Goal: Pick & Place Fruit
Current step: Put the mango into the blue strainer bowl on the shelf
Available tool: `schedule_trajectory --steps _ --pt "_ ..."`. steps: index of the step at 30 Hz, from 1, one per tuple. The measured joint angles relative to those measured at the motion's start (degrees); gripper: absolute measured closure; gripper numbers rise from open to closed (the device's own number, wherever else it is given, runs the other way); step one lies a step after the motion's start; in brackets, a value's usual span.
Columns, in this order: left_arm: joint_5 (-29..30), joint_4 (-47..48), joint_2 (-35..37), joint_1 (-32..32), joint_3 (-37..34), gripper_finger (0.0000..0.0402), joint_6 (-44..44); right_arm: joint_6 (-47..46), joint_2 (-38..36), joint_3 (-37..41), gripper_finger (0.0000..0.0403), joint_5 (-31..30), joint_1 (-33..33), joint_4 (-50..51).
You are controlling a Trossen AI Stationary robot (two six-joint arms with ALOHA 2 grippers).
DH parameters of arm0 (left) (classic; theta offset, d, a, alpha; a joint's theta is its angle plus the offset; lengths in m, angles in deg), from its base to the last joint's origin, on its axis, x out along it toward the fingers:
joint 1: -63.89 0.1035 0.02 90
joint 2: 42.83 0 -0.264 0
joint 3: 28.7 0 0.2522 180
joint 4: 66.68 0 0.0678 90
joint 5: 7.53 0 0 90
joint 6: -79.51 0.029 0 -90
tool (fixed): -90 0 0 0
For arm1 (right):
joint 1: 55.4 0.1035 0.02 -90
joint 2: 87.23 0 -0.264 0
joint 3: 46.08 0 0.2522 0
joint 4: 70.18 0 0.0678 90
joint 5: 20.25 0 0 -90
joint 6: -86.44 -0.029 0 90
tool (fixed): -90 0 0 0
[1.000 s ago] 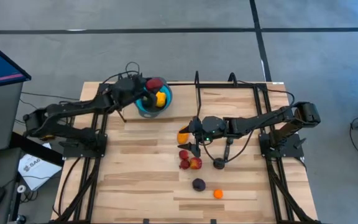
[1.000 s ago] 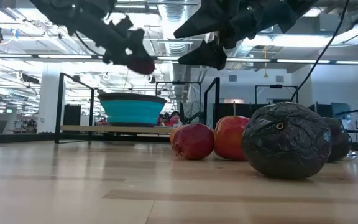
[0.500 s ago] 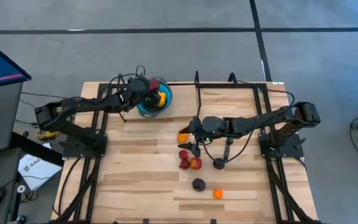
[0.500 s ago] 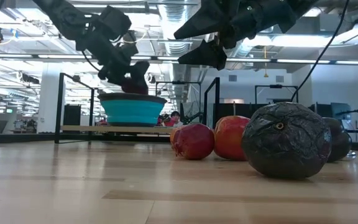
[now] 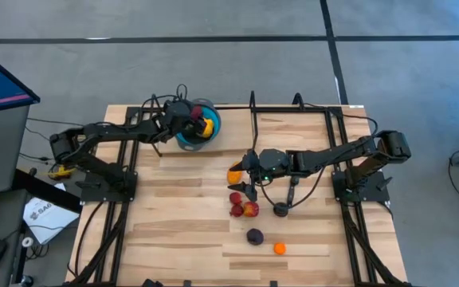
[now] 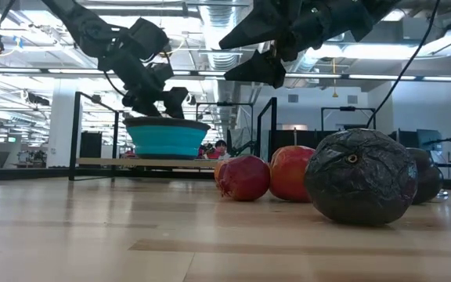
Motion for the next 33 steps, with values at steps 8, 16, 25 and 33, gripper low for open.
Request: schedule_trajectory --steps 8,16,25,33 --pt "-2.23 -0.25 1.62 1.49 -0.04 0.0018 -0.54 0.00 0.00 0.00 0.0076 0.00 0.00 0.00" --pt "-8.77 -0.49 13.06 -1.68 -0.02 0.0033 3.97 1.46 0.00 0.00 0.0076 -0.37 0.00 0.00" --pt "-17.24 -0.58 21.98 -15.54 -0.02 0.0057 8.23 3.08 0.00 0.02 0.0076 -17.27 2.94 -0.13" --pt "-12.39 -2.34 18.22 -29.69 0.00 0.0084 12.66 6.93 -0.51 0.04 0.0076 -36.80 9.65 1.23"
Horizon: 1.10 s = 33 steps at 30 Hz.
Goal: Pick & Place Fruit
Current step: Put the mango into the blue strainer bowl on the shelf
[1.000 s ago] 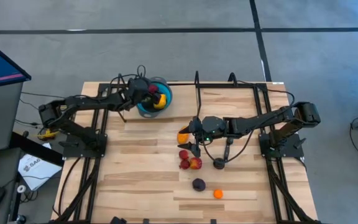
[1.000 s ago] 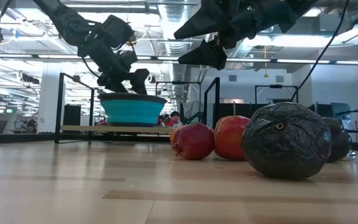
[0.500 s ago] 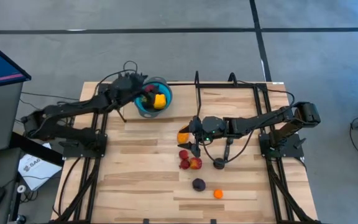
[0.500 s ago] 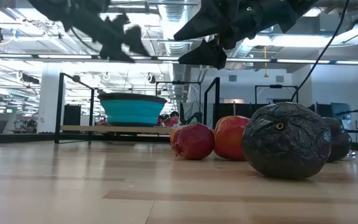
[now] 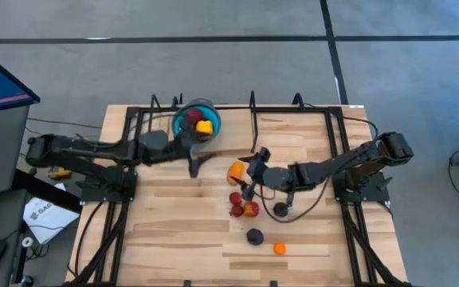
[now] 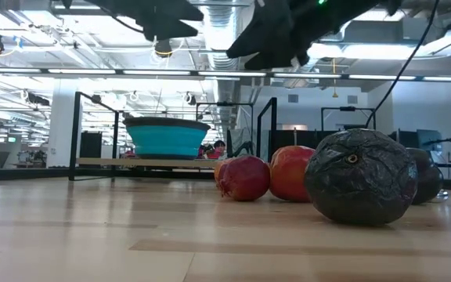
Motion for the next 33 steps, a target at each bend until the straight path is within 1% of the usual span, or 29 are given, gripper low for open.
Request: schedule_trajectory --steps 3,5,9,12,15,20,24,26,29,31,33 --pt "1.22 -1.87 -3.04 -2.65 0.00 0.0091 0.24 0.16 -0.01 0.02 0.0076 -4.61 2.08 2.18" --pt "1.31 -3.96 -5.45 -3.73 0.00 0.0095 0.13 0.11 -0.01 0.02 0.0076 -6.25 3.11 3.30" --pt "1.44 -9.89 -10.53 -5.31 -0.02 0.0100 -0.93 -1.88 -0.37 0.02 0.0076 -6.48 4.68 8.21" --pt "1.47 -14.44 -14.10 -6.14 0.03 0.0101 -1.15 -5.31 -2.80 -0.06 0.0076 -6.52 5.69 14.56" --pt "1.47 -17.09 -17.00 -6.81 0.03 0.0101 -1.51 -9.17 -5.51 0.04 0.0076 -6.51 6.84 22.79" --pt "1.47 -17.73 -20.49 -6.99 -0.02 0.0101 -5.69 -16.17 -9.46 0.89 0.0076 -6.52 9.97 33.12" --pt "1.23 -18.43 -23.67 -7.03 -0.02 0.0101 -8.85 -22.08 -10.57 3.69 0.0076 -6.59 12.84 33.78" --pt "-0.17 -18.80 -25.41 -7.07 -0.02 0.0101 -10.52 -26.16 -10.55 5.48 0.0076 -7.37 14.04 34.04" --pt "-1.21 -19.23 -28.06 -7.07 -0.02 0.0101 -15.49 -32.94 -10.55 7.69 0.0076 -11.50 15.37 33.74" --pt "0.82 -19.37 -30.48 -6.82 0.04 0.0101 -23.71 -36.63 -10.55 9.04 0.0076 -14.22 15.97 33.73" --pt "2.21 -18.88 -32.75 -6.05 -0.02 0.0101 -31.67 -38.44 -10.32 9.27 0.0076 -16.04 16.03 34.03"
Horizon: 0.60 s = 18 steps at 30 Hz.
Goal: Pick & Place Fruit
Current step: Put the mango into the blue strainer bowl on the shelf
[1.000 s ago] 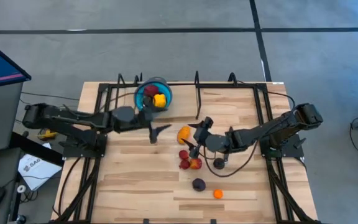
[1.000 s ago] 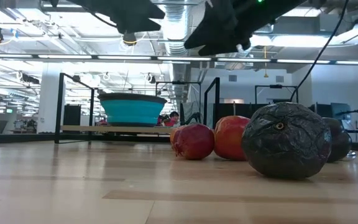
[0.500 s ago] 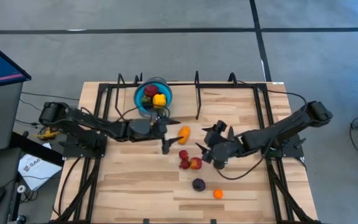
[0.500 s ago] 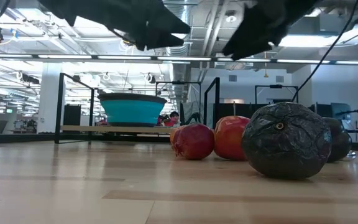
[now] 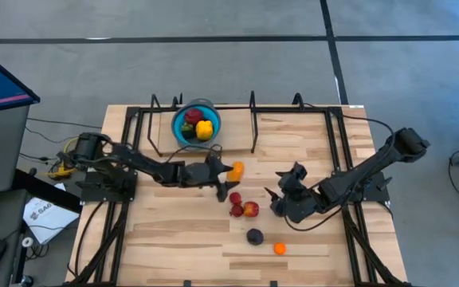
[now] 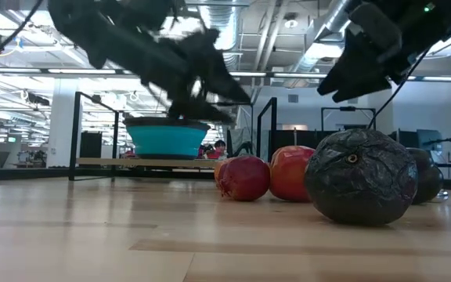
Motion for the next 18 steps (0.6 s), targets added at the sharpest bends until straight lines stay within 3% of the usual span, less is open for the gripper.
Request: schedule_trajectory --steps 3,8,18 --pt "0.57 -0.11 -3.12 0.74 0.75 0.0101 -5.59 -0.04 0.34 0.00 0.0076 -0.97 -0.29 -0.10" --pt "1.42 -0.11 -7.74 0.06 4.38 0.0101 -3.96 0.00 0.32 0.00 0.0076 -1.19 -1.06 -0.16" --pt "13.03 2.21 -10.41 -1.70 7.15 0.0101 2.55 1.05 0.32 0.00 0.0076 -1.21 -1.47 -0.96"
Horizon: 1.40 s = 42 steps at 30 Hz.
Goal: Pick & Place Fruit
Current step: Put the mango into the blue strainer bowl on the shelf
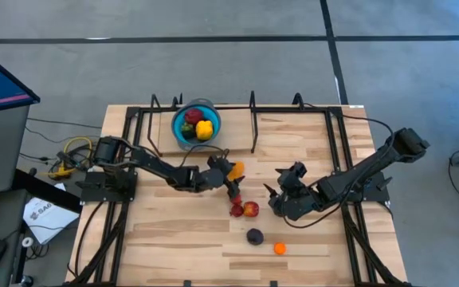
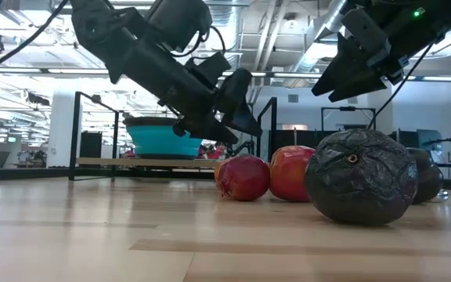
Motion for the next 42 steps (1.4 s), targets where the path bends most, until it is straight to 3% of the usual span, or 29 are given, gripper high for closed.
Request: schedule_trajectory --steps 14,20,24,33,42 --pt "0.78 0.82 -0.02 -4.71 0.00 0.0101 -0.36 0.59 0.02 0.00 0.0076 0.00 -0.29 -0.81" --pt "8.26 4.16 -0.02 -8.79 0.00 0.0101 -0.73 0.61 0.02 0.00 0.0076 0.00 -0.29 -0.81" --pt "9.68 5.52 0.00 -6.93 -0.02 0.0101 -5.43 1.13 0.02 0.00 0.0076 0.00 -0.64 -1.09" --pt "9.28 4.88 -0.17 -2.34 -0.02 0.0101 -6.71 1.49 0.02 -0.02 0.0076 -0.04 -0.71 -1.42" --pt "8.44 3.06 -5.99 -2.27 1.47 0.0101 -6.78 2.12 0.04 -0.04 0.0076 -0.09 -0.73 -1.88"
